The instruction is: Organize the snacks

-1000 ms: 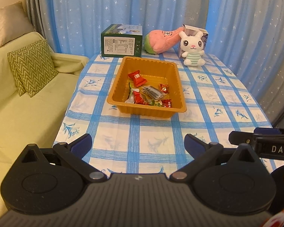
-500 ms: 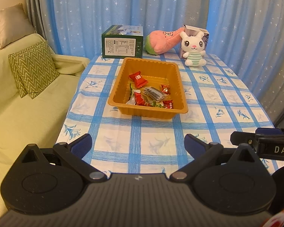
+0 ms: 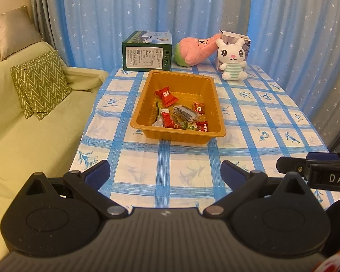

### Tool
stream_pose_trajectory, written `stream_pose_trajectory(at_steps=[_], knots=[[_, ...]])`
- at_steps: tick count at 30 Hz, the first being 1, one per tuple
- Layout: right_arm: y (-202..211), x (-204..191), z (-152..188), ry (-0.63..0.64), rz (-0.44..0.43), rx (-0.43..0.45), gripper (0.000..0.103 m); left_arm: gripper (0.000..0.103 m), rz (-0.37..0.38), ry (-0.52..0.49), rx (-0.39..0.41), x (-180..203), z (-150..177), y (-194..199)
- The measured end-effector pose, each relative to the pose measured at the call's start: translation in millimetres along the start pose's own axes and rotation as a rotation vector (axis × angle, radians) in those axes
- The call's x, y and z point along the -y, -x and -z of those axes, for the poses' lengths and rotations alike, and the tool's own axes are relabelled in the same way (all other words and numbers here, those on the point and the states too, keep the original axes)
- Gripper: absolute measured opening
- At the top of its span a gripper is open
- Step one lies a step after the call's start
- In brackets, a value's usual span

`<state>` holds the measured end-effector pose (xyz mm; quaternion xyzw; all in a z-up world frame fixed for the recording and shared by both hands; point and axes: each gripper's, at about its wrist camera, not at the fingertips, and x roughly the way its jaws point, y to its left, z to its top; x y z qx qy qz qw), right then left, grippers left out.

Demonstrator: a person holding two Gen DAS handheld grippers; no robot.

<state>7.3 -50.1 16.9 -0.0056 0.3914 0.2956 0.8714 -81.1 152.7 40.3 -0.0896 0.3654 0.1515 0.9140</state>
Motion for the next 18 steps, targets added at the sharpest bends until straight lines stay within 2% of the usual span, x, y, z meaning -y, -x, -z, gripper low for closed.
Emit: stream_pose_trajectory(at_steps=[18], knots=[[0.0, 0.3, 0.2, 0.000, 0.000, 0.001, 0.077, 0.103, 0.000, -0.001, 0.000, 0.7, 0.3, 0.2]])
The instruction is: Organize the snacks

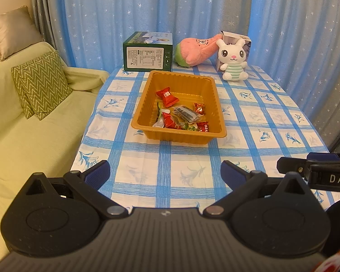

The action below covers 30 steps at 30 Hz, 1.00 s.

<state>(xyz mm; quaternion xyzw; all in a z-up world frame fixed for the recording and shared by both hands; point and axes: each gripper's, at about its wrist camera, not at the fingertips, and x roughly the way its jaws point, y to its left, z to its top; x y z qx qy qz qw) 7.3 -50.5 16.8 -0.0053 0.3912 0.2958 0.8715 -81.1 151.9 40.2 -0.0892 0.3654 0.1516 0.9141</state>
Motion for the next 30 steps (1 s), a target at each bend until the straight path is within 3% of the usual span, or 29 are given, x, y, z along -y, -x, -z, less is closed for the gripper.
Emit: stream_pose_trajectory(at_steps=[30], knots=[[0.1, -0.1, 0.7, -0.001, -0.001, 0.000, 0.077, 0.103, -0.002, 0.002, 0.000, -4.1, -2.1, 1.2]])
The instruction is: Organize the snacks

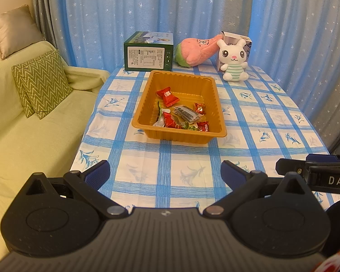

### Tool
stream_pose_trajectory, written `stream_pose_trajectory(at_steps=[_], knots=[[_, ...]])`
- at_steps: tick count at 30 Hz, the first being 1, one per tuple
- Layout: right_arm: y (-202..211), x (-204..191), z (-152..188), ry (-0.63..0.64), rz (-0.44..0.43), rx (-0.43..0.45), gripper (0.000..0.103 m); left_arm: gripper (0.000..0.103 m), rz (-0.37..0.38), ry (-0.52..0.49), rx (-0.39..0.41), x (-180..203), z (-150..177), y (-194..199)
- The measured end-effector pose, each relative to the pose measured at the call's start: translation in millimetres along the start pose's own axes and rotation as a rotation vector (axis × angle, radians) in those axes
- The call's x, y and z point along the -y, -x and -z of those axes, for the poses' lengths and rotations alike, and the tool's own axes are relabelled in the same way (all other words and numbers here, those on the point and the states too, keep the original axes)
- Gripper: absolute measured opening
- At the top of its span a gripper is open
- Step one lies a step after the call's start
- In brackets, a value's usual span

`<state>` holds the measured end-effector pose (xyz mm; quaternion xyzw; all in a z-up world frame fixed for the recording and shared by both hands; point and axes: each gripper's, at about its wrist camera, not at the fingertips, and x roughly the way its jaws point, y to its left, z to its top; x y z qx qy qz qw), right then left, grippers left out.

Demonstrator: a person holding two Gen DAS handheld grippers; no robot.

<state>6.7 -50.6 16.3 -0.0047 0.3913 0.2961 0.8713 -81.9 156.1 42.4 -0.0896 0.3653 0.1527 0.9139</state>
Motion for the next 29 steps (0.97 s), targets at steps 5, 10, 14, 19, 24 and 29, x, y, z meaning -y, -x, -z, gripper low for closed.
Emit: stream_pose_trajectory(at_steps=[5, 10, 14, 19, 24, 29], knots=[[-0.1, 0.0, 0.1, 0.000, 0.000, 0.001, 0.077, 0.103, -0.001, 0.000, 0.002, 1.4, 0.8, 0.3], [-0.2, 0.3, 0.3, 0.000, 0.000, 0.000, 0.077, 0.103, 0.000, 0.000, 0.002, 1.2, 0.9, 0.2], [-0.2, 0.7, 0.4, 0.000, 0.000, 0.000, 0.077, 0.103, 0.000, 0.000, 0.001, 1.3, 0.9, 0.0], [-0.2, 0.9, 0.5, 0.000, -0.001, 0.000, 0.077, 0.103, -0.001, 0.000, 0.000, 1.1, 0.5, 0.3], [-0.3, 1.0, 0.5, 0.000, -0.001, 0.000, 0.077, 0.103, 0.002, 0.001, 0.000, 1.5, 1.5, 0.9], [-0.1, 1.1, 0.4, -0.001, -0.001, 0.002, 0.077, 0.103, -0.003, 0.005, 0.007, 3.5, 4.2, 0.1]])
